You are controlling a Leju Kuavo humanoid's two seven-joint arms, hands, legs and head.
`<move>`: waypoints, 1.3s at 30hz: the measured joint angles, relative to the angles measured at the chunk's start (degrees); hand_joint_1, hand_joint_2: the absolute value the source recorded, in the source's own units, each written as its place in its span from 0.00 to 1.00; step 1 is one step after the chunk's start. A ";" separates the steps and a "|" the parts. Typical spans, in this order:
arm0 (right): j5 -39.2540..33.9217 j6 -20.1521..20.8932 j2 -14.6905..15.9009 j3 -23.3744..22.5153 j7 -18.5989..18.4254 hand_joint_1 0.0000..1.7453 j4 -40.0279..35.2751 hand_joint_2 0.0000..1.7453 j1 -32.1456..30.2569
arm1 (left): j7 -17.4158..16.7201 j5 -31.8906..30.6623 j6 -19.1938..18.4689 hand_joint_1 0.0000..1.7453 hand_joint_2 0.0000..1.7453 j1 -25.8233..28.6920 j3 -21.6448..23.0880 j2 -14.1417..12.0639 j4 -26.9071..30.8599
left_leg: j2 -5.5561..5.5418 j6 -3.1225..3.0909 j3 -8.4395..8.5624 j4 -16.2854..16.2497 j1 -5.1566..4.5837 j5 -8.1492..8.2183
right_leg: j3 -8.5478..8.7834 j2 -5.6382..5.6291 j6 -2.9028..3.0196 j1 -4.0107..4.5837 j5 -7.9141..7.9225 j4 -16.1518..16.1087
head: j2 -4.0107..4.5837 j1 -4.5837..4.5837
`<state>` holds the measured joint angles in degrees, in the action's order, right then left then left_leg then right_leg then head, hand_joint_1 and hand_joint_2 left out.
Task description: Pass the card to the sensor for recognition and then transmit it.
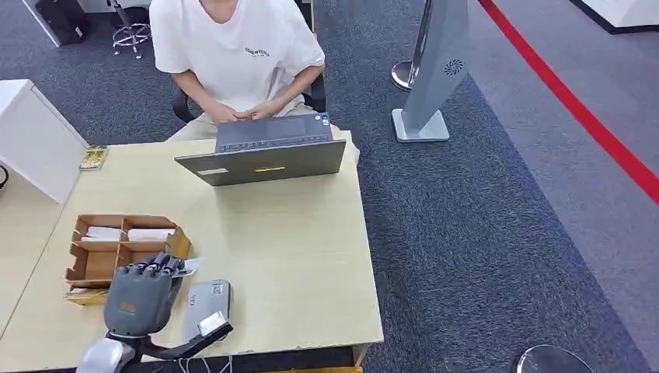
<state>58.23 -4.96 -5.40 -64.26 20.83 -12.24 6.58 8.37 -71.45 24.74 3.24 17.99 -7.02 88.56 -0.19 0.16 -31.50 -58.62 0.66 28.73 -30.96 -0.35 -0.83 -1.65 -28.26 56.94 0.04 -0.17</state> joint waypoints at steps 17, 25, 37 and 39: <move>0.04 -0.09 -0.04 0.00 -0.44 0.00 0.00 1.00 -0.05 | 0.44 -0.09 0.35 1.00 1.00 2.64 0.00 1.36 -4.50 | 0.00 0.00 0.00 0.00 0.00 0.00 | 0.00 0.00 0.00 0.00 0.00 0.00 | 0.00 0.00; 0.09 -0.11 -0.20 0.00 -0.59 0.00 0.02 1.00 -0.05 | 0.42 -0.02 0.37 1.00 1.00 3.67 0.00 1.46 -6.73 | 0.00 0.00 0.00 0.00 0.00 0.00 | 0.00 0.00 0.00 0.00 0.00 0.00 | 0.02 0.00; 0.46 -0.35 -0.39 0.00 -1.05 0.00 0.02 1.00 -0.06 | -0.83 0.81 0.13 1.00 1.00 4.02 0.02 1.44 -8.02 | -0.01 0.00 0.00 0.00 0.00 0.00 | 0.00 0.01 0.00 0.00 0.00 0.00 | 0.00 0.00; 0.59 -0.37 -0.46 0.00 -1.03 0.00 0.02 1.00 -0.06 | -1.20 1.01 -0.31 1.00 1.00 4.12 0.07 1.40 -8.04 | 0.00 0.00 0.00 0.00 0.00 0.00 | 0.00 0.01 0.00 0.00 0.00 0.00 | 0.02 0.00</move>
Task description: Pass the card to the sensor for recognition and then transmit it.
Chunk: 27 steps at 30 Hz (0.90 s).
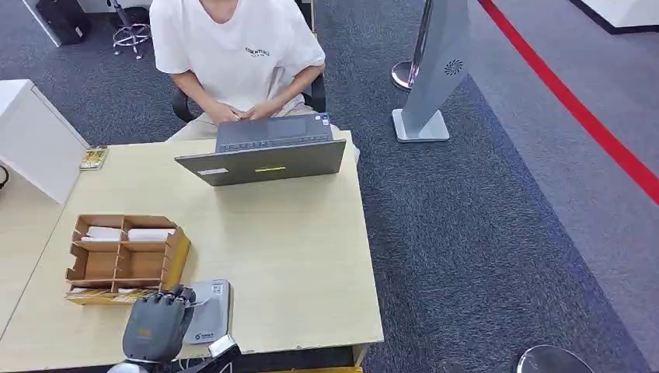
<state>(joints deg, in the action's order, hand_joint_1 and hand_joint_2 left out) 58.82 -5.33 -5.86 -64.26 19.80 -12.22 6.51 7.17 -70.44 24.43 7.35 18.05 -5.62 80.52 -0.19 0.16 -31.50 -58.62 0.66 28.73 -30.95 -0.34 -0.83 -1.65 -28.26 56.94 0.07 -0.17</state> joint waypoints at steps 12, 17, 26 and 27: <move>0.63 -0.09 -0.11 0.02 0.02 0.00 0.00 1.00 -0.01 | -0.61 3.71 -5.44 1.00 1.00 0.27 0.98 -0.59 0.00 | 0.00 0.00 0.03 0.00 0.00 0.00 | 0.04 0.02 0.00 0.00 0.00 0.00 | -0.02 0.00; 0.83 -0.18 -0.13 0.11 0.02 0.00 0.00 1.00 0.00 | -0.06 6.34 -8.13 1.00 1.00 0.25 1.44 -1.16 0.00 | 0.00 0.00 0.05 0.00 0.00 -0.01 | 0.06 0.02 0.00 0.00 0.00 0.01 | 0.00 0.00; 1.66 -0.70 -0.17 0.48 0.00 0.00 0.00 1.00 0.08 | -0.22 1.38 -1.76 1.00 1.00 -2.08 1.25 -1.77 2.31 | -0.02 0.01 0.05 0.00 0.00 -0.03 | 0.06 0.02 -0.01 0.00 0.02 0.01 | 0.00 0.00; 1.73 -0.74 -0.24 0.57 -0.02 0.00 0.00 1.00 0.09 | -0.11 0.90 -0.77 1.00 1.00 -2.68 0.94 -1.79 2.97 | -0.03 0.01 0.04 0.00 0.00 -0.03 | 0.05 0.02 -0.01 0.00 0.02 0.01 | 0.00 0.00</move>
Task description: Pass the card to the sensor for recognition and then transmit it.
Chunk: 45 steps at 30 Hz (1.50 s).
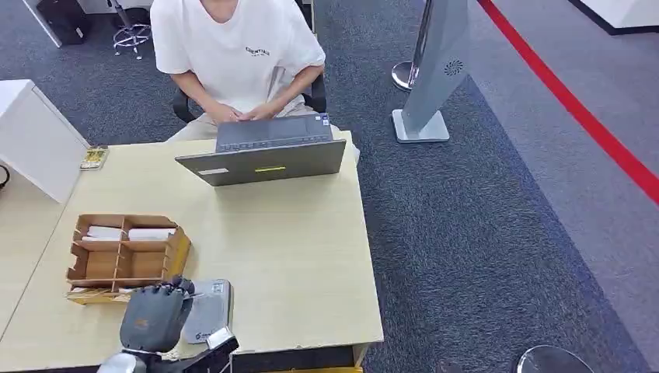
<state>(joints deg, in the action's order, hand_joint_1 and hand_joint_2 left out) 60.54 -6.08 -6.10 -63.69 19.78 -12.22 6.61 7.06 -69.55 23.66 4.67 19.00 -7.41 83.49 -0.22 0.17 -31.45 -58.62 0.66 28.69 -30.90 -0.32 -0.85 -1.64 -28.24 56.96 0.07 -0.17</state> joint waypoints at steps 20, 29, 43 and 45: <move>3.04 0.37 -0.96 3.17 -1.99 0.00 0.00 1.00 1.80 | -3.17 -9.14 6.72 1.00 1.00 -25.94 -6.36 -2.86 -0.57 | -0.22 0.02 -0.13 -0.01 0.01 -0.35 | -0.06 0.23 0.03 0.01 0.23 0.04 | 0.00 0.00; 3.10 0.85 -1.47 4.72 -2.73 0.00 0.00 1.00 2.25 | -5.38 -11.72 6.04 1.00 1.00 -37.18 -7.00 -4.35 -12.48 | -0.18 0.01 -0.14 -0.01 0.01 -0.38 | -0.09 0.15 0.04 0.01 0.29 0.05 | 0.00 -0.04; 2.51 0.72 -1.66 5.29 -2.97 0.00 0.00 1.00 2.13 | -5.29 -8.98 6.32 0.00 1.00 -41.76 -7.00 -4.90 -20.48 | -0.16 -0.02 -0.16 -0.01 0.01 -0.44 | -0.11 0.15 0.04 0.01 0.35 0.04 | 0.00 -0.04; 2.45 0.70 -1.66 5.31 -2.97 0.00 0.00 1.00 2.10 | -5.29 -8.61 6.32 0.00 1.00 -41.75 -7.00 -4.92 -20.56 | -0.16 -0.02 -0.16 -0.01 0.01 -0.44 | -0.12 0.15 0.04 0.01 0.35 0.05 | 0.00 -0.04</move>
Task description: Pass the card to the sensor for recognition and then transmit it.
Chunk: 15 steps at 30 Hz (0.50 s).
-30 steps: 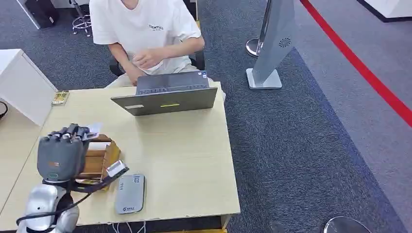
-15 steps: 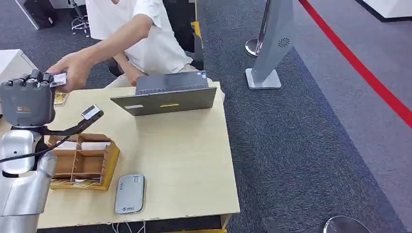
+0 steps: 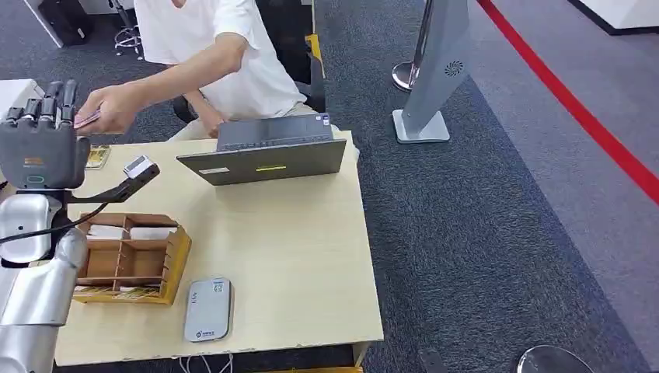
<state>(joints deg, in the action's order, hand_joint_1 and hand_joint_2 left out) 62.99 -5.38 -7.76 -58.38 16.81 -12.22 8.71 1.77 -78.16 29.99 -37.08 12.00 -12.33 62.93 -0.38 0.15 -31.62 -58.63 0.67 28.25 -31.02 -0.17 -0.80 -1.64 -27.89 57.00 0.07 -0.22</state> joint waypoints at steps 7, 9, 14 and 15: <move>-0.63 -0.02 0.00 0.00 0.07 0.00 0.00 1.00 -0.11 | 0.39 1.05 -0.63 0.00 1.00 0.84 0.00 -0.33 0.02 | 0.00 0.00 -0.02 0.00 0.00 0.00 | -0.01 -0.01 0.00 0.00 0.00 0.00 | 0.00 0.00; -1.03 -0.07 0.00 0.00 0.28 0.00 0.00 1.00 -0.18 | 0.59 2.25 -1.20 0.00 1.00 1.86 0.00 -0.48 0.48 | 0.01 0.00 -0.01 0.00 0.00 0.00 | 0.00 -0.03 0.00 0.00 0.00 0.00 | 0.00 0.00; -2.73 -0.76 0.00 -0.09 1.22 0.00 0.00 1.00 -1.05 | 1.79 5.42 -1.68 0.00 1.00 9.73 -0.07 -0.57 7.42 | 0.05 0.01 -0.04 0.02 -0.02 0.04 | -0.01 -0.07 0.00 -0.01 -0.02 -0.01 | -0.02 0.00; -3.17 -0.81 0.00 -0.18 1.42 0.00 0.00 1.00 -1.28 | 2.18 5.68 -1.62 0.00 1.00 12.15 -0.09 -0.57 9.45 | 0.09 -0.02 -0.03 0.02 -0.03 0.06 | -0.02 -0.12 0.00 -0.02 -0.02 -0.02 | 0.00 0.00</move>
<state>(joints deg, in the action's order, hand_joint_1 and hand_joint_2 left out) 59.82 -6.18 -7.76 -58.56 18.23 -12.22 7.42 3.95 -72.48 28.37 -24.94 11.91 -12.90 72.37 -0.29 0.13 -31.65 -58.61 0.65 28.31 -31.04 -0.29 -0.81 -1.66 -27.92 56.98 0.07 -0.22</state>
